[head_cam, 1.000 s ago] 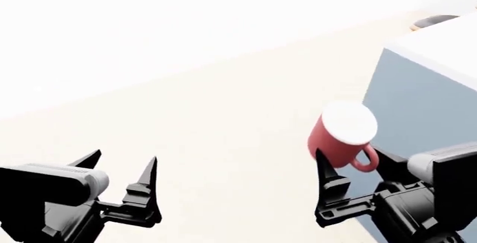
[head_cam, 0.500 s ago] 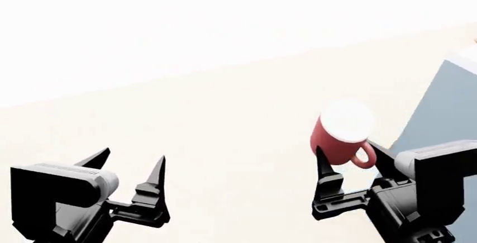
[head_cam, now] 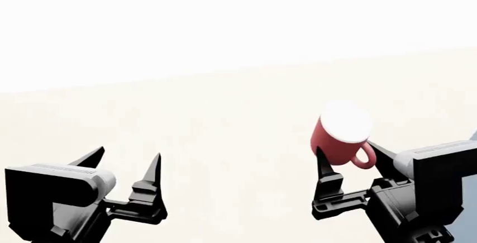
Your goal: A wet mug is on the counter and needs to be dried. Pick it up and place it upside down in the open cabinet.
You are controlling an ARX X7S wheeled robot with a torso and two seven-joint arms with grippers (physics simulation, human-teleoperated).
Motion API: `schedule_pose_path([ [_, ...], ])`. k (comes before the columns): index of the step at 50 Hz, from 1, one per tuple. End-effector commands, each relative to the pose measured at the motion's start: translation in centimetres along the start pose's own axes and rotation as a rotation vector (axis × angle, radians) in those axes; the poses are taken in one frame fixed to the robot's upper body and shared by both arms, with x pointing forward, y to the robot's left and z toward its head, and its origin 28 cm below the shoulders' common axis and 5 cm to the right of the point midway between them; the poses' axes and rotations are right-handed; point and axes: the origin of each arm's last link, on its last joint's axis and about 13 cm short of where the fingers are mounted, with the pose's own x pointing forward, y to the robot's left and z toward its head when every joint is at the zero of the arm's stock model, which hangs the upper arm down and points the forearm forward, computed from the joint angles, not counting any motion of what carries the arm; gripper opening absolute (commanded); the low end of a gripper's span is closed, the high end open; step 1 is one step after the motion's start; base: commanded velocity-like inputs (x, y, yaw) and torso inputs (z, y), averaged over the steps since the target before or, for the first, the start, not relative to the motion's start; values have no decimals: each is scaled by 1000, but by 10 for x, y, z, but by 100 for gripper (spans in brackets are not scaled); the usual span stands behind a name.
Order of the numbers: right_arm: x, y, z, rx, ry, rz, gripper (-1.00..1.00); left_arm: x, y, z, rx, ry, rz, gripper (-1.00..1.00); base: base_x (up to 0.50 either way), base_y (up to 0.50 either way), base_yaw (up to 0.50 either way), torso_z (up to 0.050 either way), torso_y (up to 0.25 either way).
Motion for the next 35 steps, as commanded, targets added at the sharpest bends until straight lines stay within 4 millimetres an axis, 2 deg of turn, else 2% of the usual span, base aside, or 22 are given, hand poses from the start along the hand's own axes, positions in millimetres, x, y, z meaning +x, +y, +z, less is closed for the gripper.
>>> schedule_pose_path([
  [1, 1, -1, 0, -15, -14, -8, -100, 1, 0, -1, 1, -1, 6, 100, 0, 0, 500, 0, 0],
  [35, 1, -1, -3, -6, -13, -4, -100, 2, 0, -3, -1, -3, 12, 100, 0, 0, 500, 0, 0],
])
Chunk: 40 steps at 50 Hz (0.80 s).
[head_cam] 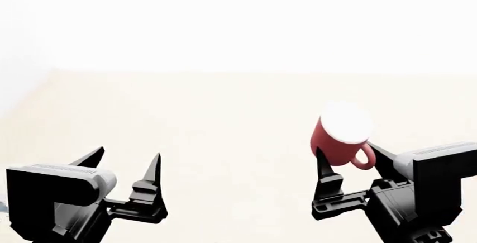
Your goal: A wet mug is on the counter and needs to be dried. Pick it up and place it upside down in the open cabinet.
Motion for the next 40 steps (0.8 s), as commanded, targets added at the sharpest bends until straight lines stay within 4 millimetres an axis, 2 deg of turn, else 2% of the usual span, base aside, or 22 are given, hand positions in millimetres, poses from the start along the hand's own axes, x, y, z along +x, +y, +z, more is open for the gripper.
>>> schedule_pose_path([
  [1, 1, -1, 0, -12, -12, -2, -100, 1, 0, -1, 0, -3, 5, 100, 0, 0, 500, 0, 0],
  [20, 1, 0, -1, -12, -12, -3, -100, 2, 0, -1, -1, -5, 5, 100, 0, 0, 500, 0, 0],
  [31, -5, -7, -19, 52, -124, -208, -100, 7, 7, -16, 30, -74, 92, 100, 0, 0, 500, 0, 0],
  [35, -4, -7, -22, 66, -119, -220, -100, 9, 6, -19, 28, -70, 90, 100, 0, 0, 500, 0, 0],
  [40, -3, -6, -20, 85, -108, -201, -100, 5, 1, -14, 25, -51, 10, 100, 0, 0, 500, 0, 0],
])
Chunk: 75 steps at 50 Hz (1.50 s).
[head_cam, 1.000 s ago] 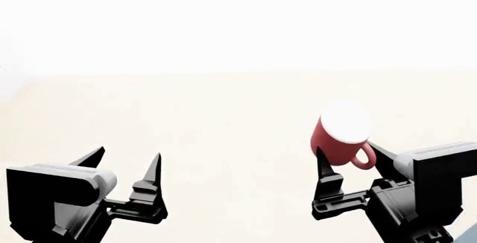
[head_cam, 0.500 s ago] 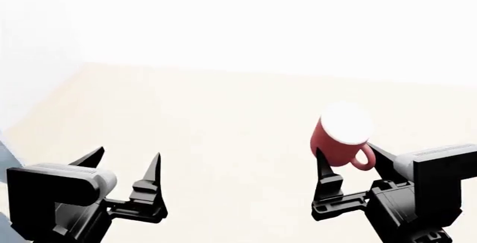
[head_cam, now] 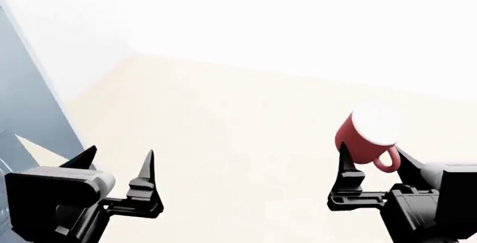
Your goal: A wet mug is on the counter and needs to be dried. Pick it up and place it upside down in the open cabinet.
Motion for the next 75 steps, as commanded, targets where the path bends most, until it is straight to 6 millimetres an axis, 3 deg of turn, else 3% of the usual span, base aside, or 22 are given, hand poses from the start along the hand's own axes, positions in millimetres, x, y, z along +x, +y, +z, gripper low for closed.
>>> schedule_pose_path([
  [1, -1, -2, -4, 14, -28, -39, -100, -3, -4, -2, 5, -5, -56, 100, 0, 0, 500, 0, 0],
  [14, -20, 2, -4, 4, -10, 130, -100, -22, -4, 1, 25, -76, -101, 100, 0, 0, 500, 0, 0],
  [23, -21, 4, -6, -13, -9, 183, -100, -24, -2, 2, 30, -110, -58, 100, 0, 0, 500, 0, 0],
  [39, -18, 7, -3, -26, -22, 202, -100, -17, 2, 2, 23, -154, 95, 100, 0, 0, 500, 0, 0],
  [52, -15, 10, -6, -38, -15, 217, -100, -18, 2, 1, 21, -157, 119, 100, 0, 0, 500, 1, 0],
  [75, 6, 25, -22, -91, 52, 209, -100, -13, 2, -3, 15, -123, 123, 100, 0, 0, 500, 0, 0],
])
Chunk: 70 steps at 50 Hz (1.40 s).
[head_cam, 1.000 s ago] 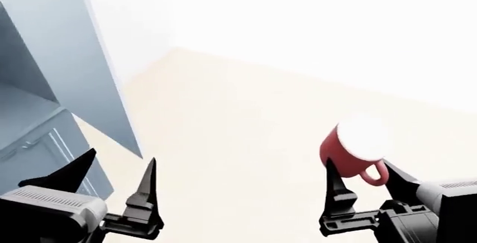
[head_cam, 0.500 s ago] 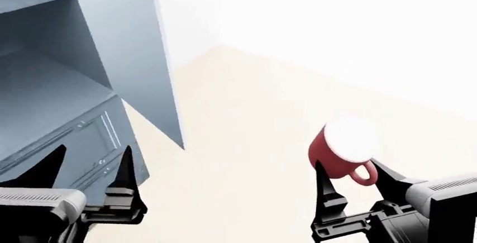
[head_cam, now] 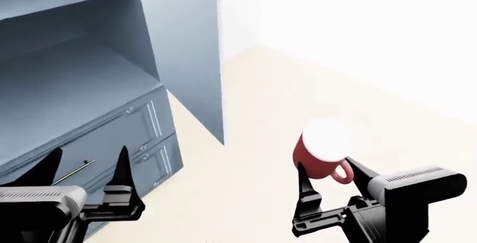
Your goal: A wet mug is on the counter and needs to be dried. Pick it up and place it upside down in the open cabinet.
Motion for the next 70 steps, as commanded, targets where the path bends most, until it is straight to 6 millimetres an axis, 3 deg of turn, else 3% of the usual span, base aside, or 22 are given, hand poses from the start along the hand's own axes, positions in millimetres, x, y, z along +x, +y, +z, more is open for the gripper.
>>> schedule_pose_path([
  [1, 7, 2, -2, -41, 12, 13, -100, 2, -1, -1, -1, 13, -1, 100, 0, 0, 500, 0, 0],
  [36, 8, 3, -4, -45, 6, -2, -100, 4, -1, -7, 0, 22, 5, 100, 0, 0, 500, 0, 0],
  [57, 15, 2, -5, -37, 7, -23, -100, 10, -5, -1, -30, 19, 7, 100, 0, 0, 500, 0, 0],
  [70, 31, 5, -21, -22, 43, -20, -100, 30, -11, -32, -21, 102, -15, 100, 0, 0, 500, 0, 1],
])
